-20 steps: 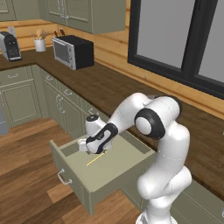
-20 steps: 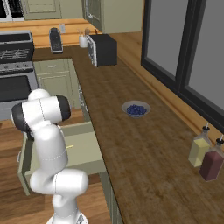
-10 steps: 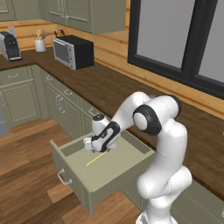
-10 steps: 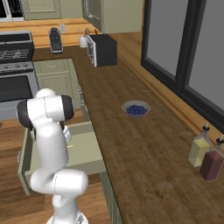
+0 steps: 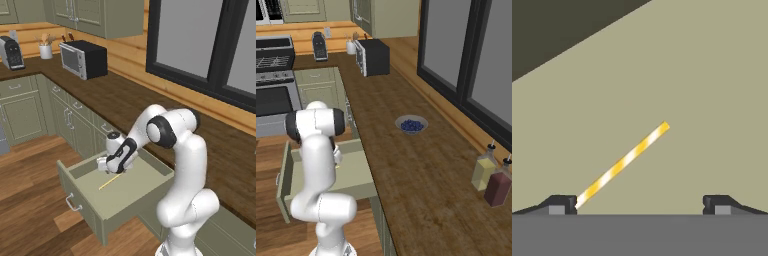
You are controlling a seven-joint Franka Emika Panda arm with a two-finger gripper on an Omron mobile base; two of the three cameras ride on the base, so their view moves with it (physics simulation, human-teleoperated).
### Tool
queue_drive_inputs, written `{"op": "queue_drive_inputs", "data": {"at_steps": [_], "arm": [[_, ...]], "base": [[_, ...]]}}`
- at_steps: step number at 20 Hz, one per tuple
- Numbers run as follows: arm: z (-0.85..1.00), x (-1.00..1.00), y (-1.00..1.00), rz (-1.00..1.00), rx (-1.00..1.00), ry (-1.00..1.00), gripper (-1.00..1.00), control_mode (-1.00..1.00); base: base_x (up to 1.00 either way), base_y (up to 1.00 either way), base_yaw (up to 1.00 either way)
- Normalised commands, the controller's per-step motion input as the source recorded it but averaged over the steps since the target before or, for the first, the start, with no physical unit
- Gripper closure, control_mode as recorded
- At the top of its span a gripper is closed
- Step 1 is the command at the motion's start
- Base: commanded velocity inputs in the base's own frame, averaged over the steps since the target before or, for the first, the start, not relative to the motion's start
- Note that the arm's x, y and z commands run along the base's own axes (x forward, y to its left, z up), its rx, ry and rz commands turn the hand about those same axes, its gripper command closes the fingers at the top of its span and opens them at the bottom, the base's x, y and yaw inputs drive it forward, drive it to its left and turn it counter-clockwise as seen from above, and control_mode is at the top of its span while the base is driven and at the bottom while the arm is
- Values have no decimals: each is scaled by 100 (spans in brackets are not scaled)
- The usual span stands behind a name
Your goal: Take a straw from the drawer in front and place it inside the glass cup on the dining counter.
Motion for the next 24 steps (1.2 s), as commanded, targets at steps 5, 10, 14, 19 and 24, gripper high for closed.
{"op": "queue_drive_inputs", "data": {"at_steps": [5, 10, 14, 19, 24], "arm": [[-28, 15, 0, -1, 1, 0, -100, -100], [-28, 1, 0, -5, 1, 0, -100, -100], [-26, 8, 0, -4, 1, 0, -100, -100], [-25, 16, 0, -3, 2, 0, -100, -100], [-30, 22, 0, -1, 3, 0, -100, -100]], "base": [[0, 0, 0], [0, 0, 0], [0, 0, 0], [0, 0, 0], [0, 0, 0]]}}
